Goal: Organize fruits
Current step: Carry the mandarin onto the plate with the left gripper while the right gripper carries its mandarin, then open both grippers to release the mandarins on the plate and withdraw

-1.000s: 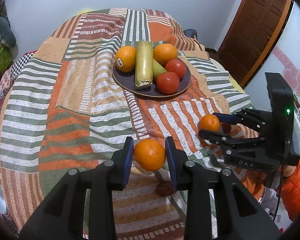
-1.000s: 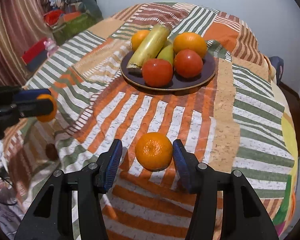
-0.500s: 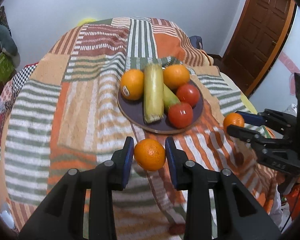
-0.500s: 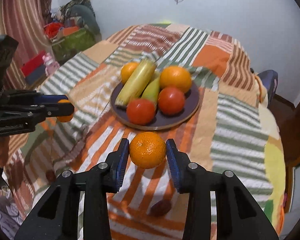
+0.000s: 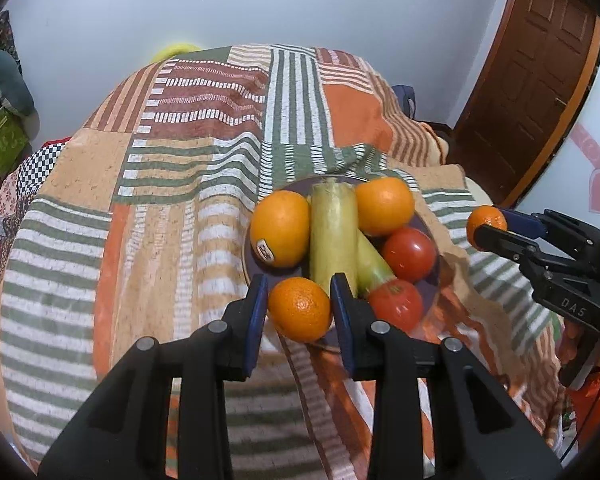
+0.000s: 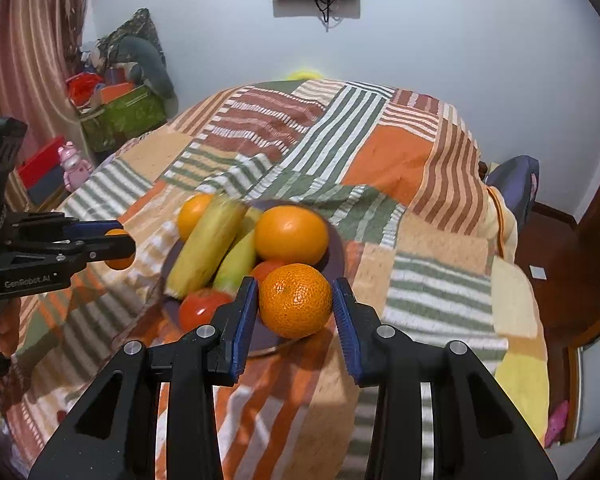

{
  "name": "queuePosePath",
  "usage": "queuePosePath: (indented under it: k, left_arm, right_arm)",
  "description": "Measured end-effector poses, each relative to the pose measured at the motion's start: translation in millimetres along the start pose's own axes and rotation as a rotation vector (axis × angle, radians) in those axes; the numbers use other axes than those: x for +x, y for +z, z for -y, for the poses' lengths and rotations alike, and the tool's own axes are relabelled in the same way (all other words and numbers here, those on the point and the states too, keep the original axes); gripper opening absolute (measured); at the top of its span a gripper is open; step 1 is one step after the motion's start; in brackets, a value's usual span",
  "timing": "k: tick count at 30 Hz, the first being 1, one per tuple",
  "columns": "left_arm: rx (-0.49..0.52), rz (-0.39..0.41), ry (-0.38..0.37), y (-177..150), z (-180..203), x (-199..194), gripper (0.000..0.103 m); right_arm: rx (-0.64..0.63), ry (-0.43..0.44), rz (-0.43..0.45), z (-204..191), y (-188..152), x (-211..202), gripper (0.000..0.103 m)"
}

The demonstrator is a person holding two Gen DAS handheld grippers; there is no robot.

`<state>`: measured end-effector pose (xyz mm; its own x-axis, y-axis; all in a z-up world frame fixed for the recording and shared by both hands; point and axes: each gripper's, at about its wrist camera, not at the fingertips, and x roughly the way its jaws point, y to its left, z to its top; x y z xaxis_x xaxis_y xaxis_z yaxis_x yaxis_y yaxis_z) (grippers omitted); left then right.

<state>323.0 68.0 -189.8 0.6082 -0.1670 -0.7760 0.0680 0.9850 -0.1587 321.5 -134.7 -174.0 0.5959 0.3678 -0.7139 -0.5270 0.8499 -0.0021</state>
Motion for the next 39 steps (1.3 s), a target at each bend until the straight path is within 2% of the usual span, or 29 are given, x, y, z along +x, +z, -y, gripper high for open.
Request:
queuePosePath:
  k: [9,21,24,26,28,30,39]
  left_arm:
    - [-0.012,-0.05,0.029,8.3,-6.8,41.4,0.032]
    - [-0.014,-0.074,0.039,8.3,-7.6,55.3,0.032]
    - [-0.028,-0.084,0.038,9.4,-10.4,56.7,0.036]
    - [-0.033,-0.082,0.038,9.1,-11.9,54.5,0.04]
    - [-0.037,-0.07,0.04,8.7,-13.0,48.9,0.049]
    - [-0.039,-0.054,0.038,8.1,-12.7,40.5,0.051]
    - [0.008,-0.019,0.038,-2.4,-0.8,-6.4,0.054]
  right_arm:
    - [0.04,0.001,-0.046,18.1,8.4,41.8,0.035]
    - [0.061,0.042,-0.074,26.3,3.3,57.4,0.035]
    - [0.075,0.043,-0.083,28.0,3.7,59.4,0.036]
    - [0.077,0.042,-0.088,28.4,4.5,58.5,0.036]
    - [0.083,0.04,-0.086,28.9,5.2,54.8,0.045]
    - [0.084,0.044,-0.069,28.6,5.7,47.6,0.05]
    - [0.043,0.027,-0.023,14.1,3.8,1.5,0.05]
